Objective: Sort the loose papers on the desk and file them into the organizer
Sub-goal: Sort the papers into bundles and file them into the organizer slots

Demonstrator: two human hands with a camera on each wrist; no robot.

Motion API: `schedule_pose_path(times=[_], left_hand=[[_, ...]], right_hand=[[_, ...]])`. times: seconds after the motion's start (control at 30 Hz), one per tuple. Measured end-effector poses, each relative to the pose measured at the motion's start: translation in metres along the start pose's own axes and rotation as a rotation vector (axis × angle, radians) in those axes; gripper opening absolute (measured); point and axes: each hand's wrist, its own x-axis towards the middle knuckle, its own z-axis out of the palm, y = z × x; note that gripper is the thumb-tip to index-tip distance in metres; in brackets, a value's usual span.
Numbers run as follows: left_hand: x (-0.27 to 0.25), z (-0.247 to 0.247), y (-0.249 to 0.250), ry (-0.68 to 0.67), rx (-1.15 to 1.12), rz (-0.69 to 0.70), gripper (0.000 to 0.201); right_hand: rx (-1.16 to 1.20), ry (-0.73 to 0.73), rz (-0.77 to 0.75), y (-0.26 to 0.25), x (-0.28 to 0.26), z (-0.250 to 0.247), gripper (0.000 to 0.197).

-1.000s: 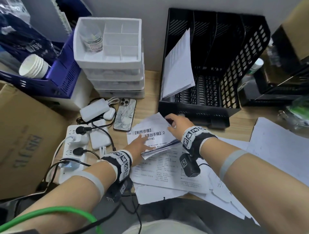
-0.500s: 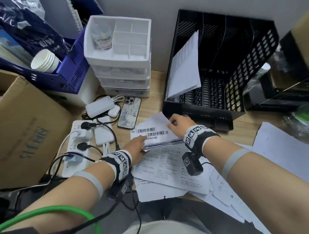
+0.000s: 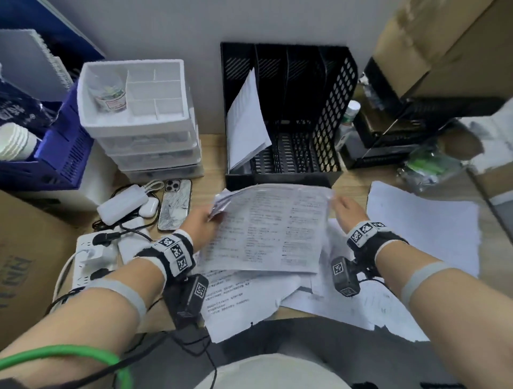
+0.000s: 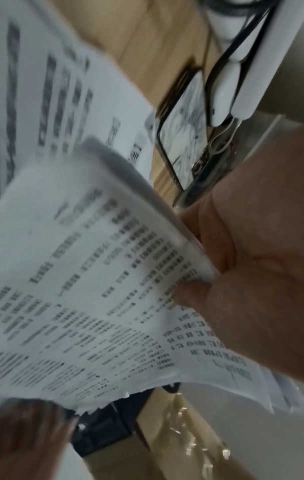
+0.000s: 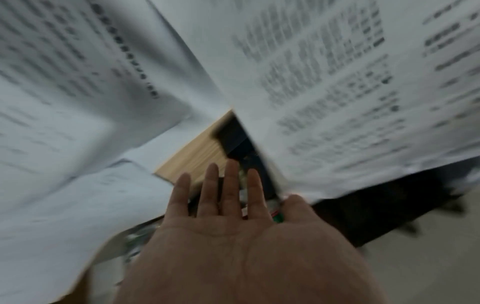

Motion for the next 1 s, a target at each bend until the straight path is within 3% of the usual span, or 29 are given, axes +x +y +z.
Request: schedule_pose_path(times=[0.13,0.23,0.33,0.43,0.5,0.57,0.63,0.73,0.87,1.0], left_hand=[[0.009,0.012,0.042,0.081,-0.281,0.055,0.012],[0.019,0.037,0.07,-0.053,-0.464,0.026,0.006],[0.027,0.069,0.087,-0.166,-0.552,0.043,0.008],[0.028,0.098,0.099,-0.279,-0.614,0.054,0.02],[0.024,0.115,0.095,-0.352,-0.551,0.026,0.027],[0.024,0.132,0.077,-0.419,-0.196,0.07,0.036],[0.022,0.145,0.055,-0.518,0.281,0.175,0.046],[0.023,0.163,0.04,-0.596,0.58,0.165,0.056],[0.037,0.182,0.054,-0.528,0.591,0.139,0.063],[0.056,0.204,0.073,-0.397,0.33,-0.103,0.074]], right_hand=[[0.557,-0.086,0.197,0.048,-0.019,-0.036,0.053],[0.597,-0.073,0.114,0.069,-0.044,-0.058,0.072],[0.623,-0.035,0.111,0.09,-0.058,-0.074,0.049],[0.698,0.111,0.234,0.118,-0.068,-0.085,0.043],[0.555,0.237,0.292,0.141,-0.071,-0.09,0.037],[0.463,0.322,0.407,0.17,-0.074,-0.094,0.031],[0.583,0.352,0.507,0.19,-0.079,-0.094,0.032],[0.701,0.442,0.577,0.211,-0.081,-0.092,0.031],[0.788,0.51,0.599,0.226,-0.074,-0.1,0.029],[0.927,0.539,0.608,0.233,-0.06,-0.117,0.031]])
